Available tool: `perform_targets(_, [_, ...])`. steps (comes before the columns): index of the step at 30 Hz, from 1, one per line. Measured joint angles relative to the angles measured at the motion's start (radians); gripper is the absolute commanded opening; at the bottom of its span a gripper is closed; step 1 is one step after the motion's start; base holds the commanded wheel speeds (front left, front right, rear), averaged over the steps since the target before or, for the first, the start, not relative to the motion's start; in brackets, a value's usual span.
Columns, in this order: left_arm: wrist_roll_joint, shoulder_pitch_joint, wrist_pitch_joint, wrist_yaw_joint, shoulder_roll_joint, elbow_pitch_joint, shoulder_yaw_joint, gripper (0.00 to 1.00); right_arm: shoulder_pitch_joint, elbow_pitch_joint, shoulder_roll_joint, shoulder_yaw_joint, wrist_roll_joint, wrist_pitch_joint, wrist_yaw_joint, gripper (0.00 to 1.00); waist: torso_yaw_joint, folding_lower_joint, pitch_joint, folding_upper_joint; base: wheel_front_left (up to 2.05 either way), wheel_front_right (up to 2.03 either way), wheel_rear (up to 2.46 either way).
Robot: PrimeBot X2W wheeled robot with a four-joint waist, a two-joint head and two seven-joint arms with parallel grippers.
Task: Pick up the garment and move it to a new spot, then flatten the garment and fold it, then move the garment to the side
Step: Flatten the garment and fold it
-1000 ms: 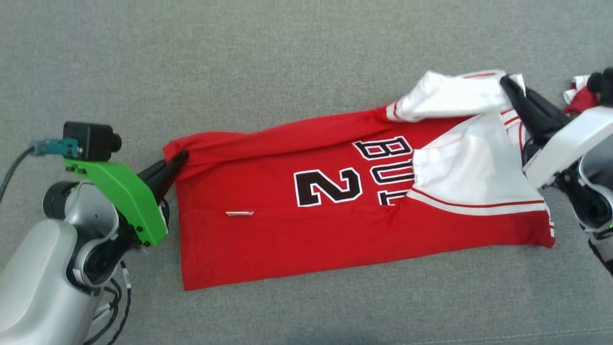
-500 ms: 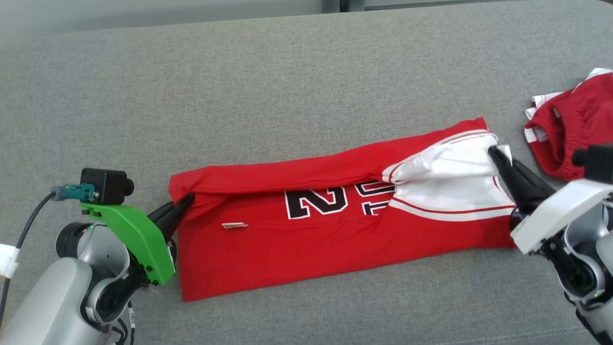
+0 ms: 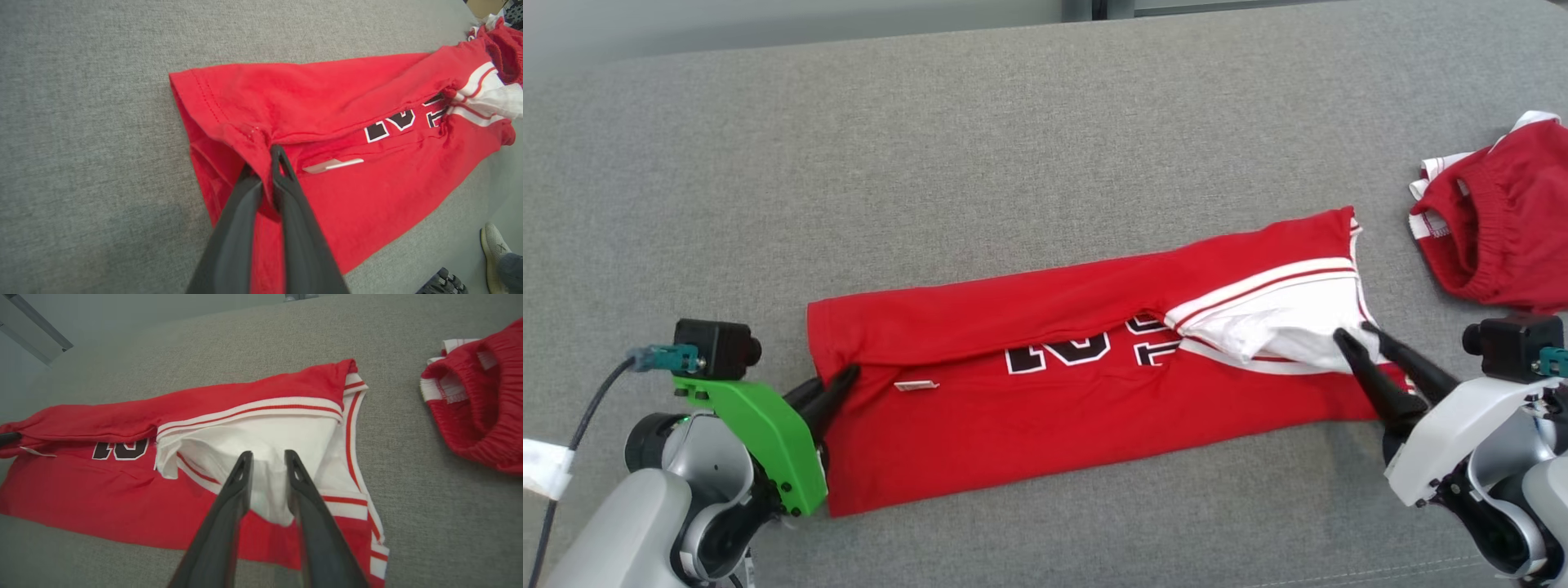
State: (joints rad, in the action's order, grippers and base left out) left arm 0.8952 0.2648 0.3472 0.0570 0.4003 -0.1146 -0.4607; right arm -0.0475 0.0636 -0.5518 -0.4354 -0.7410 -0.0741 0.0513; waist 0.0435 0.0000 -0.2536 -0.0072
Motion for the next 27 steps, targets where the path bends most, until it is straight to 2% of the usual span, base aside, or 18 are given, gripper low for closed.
perform_targets(4, [-0.070, -0.003, 0.009, -0.008, 0.053, 0.020, -0.027, 1.00, -0.001, 0.002, -0.035, 0.000, 0.028, -0.007, 0.003, 1.00, -0.005, 0.0000, -0.005, 0.0000, 0.00, 0.00, 0.00])
perform_targets(6, [-0.079, -0.012, 0.008, -0.024, 0.068, 0.035, -0.023, 1.00, -0.001, 0.012, -0.047, 0.010, 0.030, -0.007, 0.012, 1.00, -0.006, 0.0000, -0.005, 0.0000, 0.00, 0.00, 0.00])
perform_targets(9, [-0.156, -0.021, -0.009, -0.041, 0.105, 0.065, -0.023, 1.00, -0.008, 0.016, -0.056, 0.035, 0.029, -0.008, 0.013, 1.00, -0.006, 0.0000, -0.001, 0.0000, 0.00, 0.00, 0.00])
perform_targets(11, [-0.177, -0.023, -0.027, -0.066, 0.124, 0.086, -0.003, 1.00, -0.008, 0.016, -0.061, 0.050, 0.021, -0.017, 0.019, 1.00, -0.008, 0.0000, 0.004, 0.0000, 0.00, 0.00, 0.00])
perform_targets(16, [-0.251, -0.017, -0.156, -0.159, 0.114, 0.172, 0.095, 1.00, -0.010, -0.036, -0.061, 0.081, -0.016, -0.043, 0.031, 1.00, -0.027, 0.0000, 0.010, 0.0000, 0.00, 0.00, 0.00])
perform_targets(21, [-0.293, -0.014, -0.251, -0.174, 0.073, 0.229, 0.151, 1.00, -0.025, -0.123, -0.010, 0.107, -0.082, -0.061, 0.043, 1.00, -0.064, 0.0000, 0.011, 0.0000, 0.00, 0.00, 0.00])
perform_targets(27, [-0.310, -0.020, -0.300, -0.175, 0.038, 0.253, 0.174, 1.00, -0.045, -0.216, 0.000, 0.109, -0.097, -0.086, 0.051, 1.00, -0.110, 0.0000, 0.008, 0.0000, 0.00, 0.00, 0.00])
